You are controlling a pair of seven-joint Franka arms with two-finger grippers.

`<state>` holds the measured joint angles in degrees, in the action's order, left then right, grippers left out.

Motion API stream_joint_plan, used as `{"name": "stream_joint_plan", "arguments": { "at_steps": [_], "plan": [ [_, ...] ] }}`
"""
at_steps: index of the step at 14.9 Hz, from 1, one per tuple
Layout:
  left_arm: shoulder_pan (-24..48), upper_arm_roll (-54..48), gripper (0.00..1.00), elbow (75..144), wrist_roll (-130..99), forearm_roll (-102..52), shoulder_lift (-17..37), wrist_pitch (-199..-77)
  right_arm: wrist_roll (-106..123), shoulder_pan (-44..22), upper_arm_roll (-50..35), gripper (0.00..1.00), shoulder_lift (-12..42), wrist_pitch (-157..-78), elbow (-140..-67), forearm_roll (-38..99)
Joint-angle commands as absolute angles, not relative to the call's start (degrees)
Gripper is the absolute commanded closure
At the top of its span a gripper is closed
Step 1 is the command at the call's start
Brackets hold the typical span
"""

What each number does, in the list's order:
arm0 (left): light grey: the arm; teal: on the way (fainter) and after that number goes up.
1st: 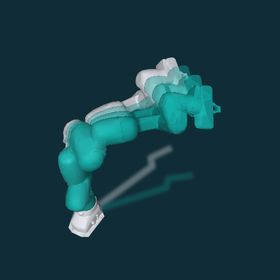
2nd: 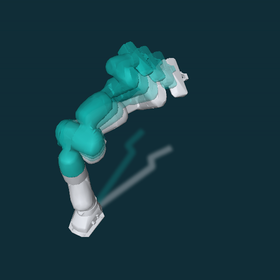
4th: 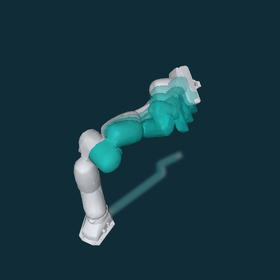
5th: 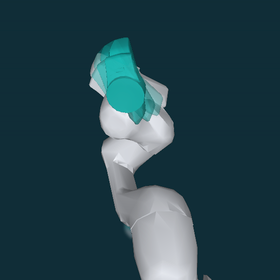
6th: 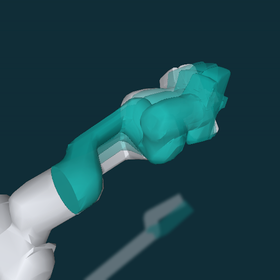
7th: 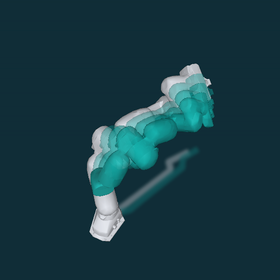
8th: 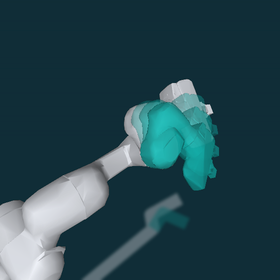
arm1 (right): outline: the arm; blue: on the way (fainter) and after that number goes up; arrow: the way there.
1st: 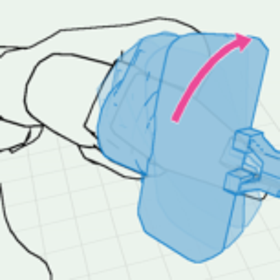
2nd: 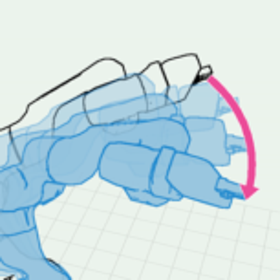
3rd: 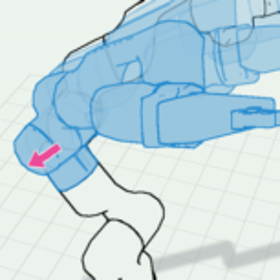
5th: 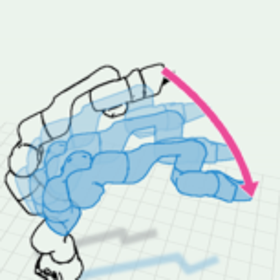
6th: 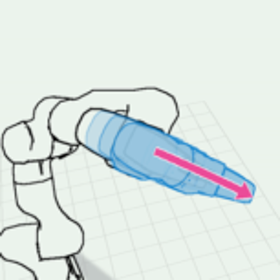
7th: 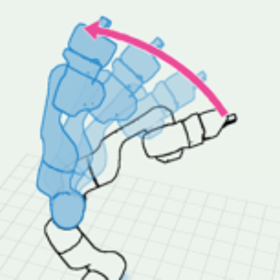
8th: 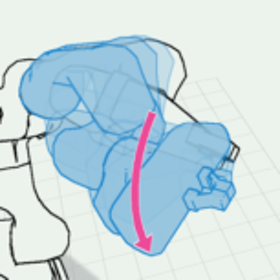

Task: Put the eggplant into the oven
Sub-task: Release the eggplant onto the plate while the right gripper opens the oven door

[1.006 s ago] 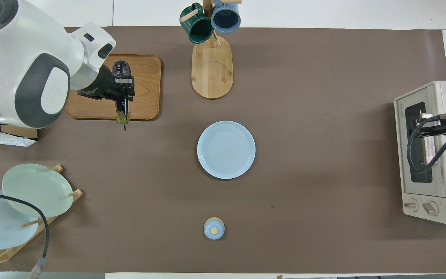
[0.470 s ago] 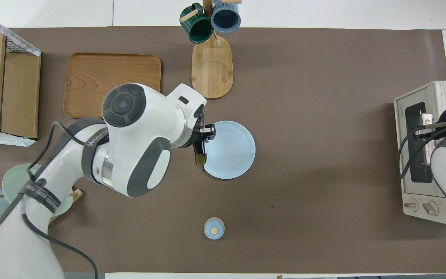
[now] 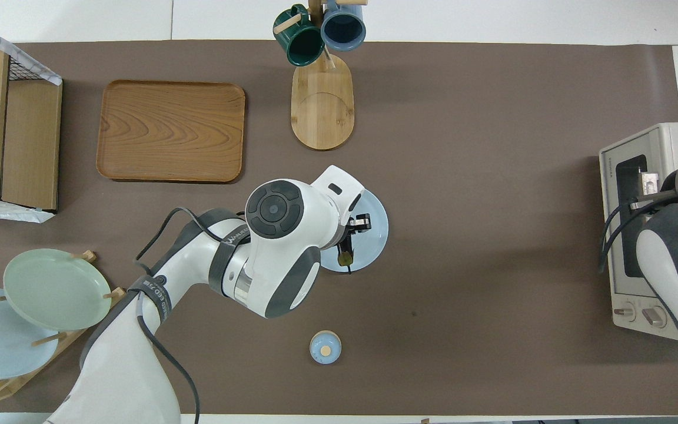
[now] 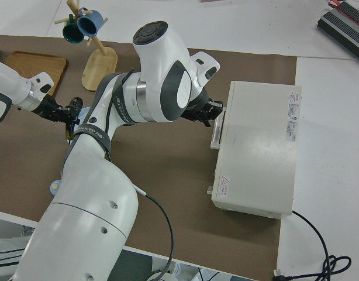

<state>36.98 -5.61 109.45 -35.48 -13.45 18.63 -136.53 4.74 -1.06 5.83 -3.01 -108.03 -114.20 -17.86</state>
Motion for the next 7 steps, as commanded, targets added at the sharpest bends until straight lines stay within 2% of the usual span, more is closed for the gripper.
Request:
{"name": "stream_joint_plan", "arguments": {
  "at_steps": [1,7],
  "plan": [
    [38.93,-4.48,1.00,110.04,-35.95,-14.50,19.69,-138.95,5.97,-0.44,5.45,1.00,-3.08,-109.16,-115.14,-20.30],
    [39.11,-4.40,1.00,111.88,-35.33,-14.33,19.51,-140.10,7.47,0.70,5.54,1.00,-3.08,-111.09,-117.24,-20.56]
  ]
}}
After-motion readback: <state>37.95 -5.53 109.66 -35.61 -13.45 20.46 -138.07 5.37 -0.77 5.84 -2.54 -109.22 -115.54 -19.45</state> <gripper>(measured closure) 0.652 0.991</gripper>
